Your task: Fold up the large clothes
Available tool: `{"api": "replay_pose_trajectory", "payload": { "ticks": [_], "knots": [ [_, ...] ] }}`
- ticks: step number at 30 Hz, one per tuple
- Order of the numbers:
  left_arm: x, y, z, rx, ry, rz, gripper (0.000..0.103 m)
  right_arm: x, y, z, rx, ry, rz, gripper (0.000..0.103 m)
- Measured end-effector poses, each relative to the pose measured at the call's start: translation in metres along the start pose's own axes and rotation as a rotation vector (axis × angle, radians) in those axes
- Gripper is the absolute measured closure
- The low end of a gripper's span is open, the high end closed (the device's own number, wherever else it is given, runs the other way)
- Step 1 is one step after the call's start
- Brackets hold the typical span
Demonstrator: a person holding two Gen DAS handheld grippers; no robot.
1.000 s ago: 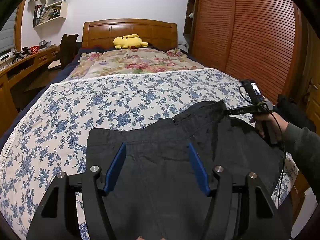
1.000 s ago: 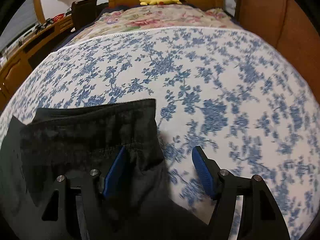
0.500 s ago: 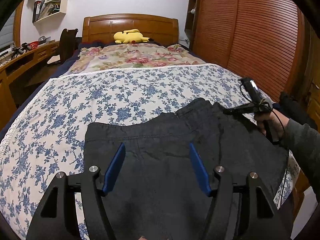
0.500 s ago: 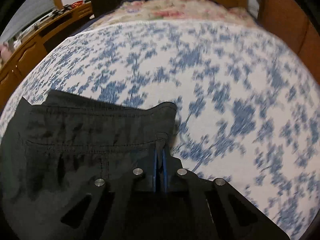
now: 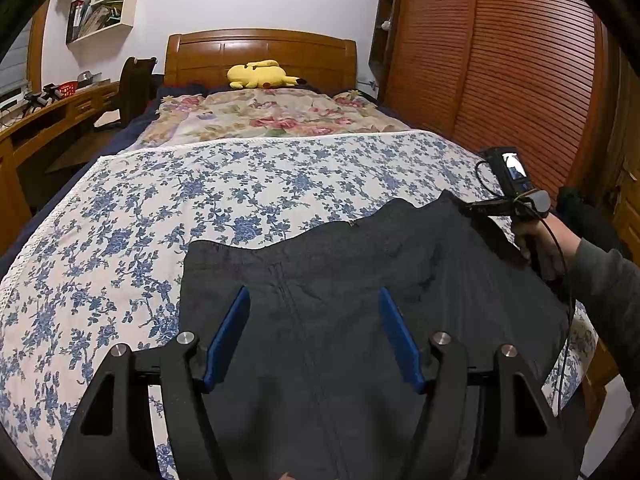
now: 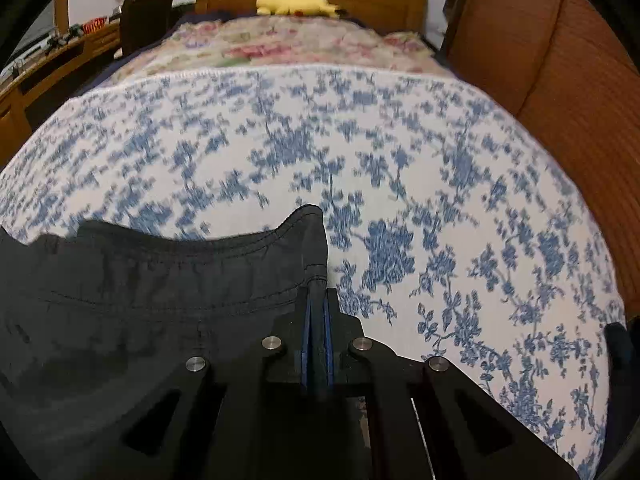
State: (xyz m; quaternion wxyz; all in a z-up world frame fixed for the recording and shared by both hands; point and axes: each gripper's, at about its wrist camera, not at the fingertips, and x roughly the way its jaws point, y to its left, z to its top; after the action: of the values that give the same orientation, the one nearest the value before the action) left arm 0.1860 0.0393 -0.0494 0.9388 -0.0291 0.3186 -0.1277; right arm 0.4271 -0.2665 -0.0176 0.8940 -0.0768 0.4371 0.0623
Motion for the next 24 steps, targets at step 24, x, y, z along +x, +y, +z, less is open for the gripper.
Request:
{"api": "replay_pose_trajectory", "payload": {
  "ticks": [24],
  "knots": [
    [-0.007, 0.012, -0.004, -0.007, -0.004, 0.019, 0.034, -0.024, 0.163, -0.036, -0.290, 0.112, 0.311, 0.089]
  ]
}}
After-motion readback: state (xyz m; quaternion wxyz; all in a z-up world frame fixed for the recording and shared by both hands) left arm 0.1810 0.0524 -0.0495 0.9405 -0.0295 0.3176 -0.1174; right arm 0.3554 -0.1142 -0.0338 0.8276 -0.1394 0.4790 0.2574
